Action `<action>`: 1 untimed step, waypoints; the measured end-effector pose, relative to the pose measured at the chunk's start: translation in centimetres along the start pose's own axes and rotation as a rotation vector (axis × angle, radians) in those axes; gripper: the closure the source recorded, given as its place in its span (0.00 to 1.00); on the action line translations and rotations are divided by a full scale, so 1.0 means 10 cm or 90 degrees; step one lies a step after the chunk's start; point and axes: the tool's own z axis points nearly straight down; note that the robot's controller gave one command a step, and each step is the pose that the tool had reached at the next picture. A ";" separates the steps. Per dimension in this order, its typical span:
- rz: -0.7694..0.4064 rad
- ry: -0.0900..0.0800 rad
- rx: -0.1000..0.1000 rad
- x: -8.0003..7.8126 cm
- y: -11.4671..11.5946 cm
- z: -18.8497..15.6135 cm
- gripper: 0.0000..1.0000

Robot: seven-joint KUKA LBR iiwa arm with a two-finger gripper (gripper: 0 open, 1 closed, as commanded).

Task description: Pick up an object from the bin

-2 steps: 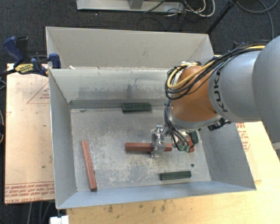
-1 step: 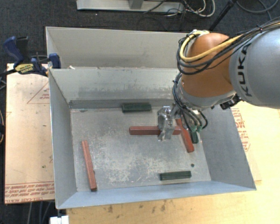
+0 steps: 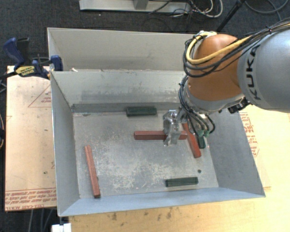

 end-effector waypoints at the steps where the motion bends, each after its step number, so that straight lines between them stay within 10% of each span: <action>1: -0.040 0.004 0.000 0.04 -0.01 -0.13 1.00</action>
Offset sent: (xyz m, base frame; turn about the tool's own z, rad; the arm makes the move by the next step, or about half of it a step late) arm 0.0179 0.0089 0.1077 -0.4260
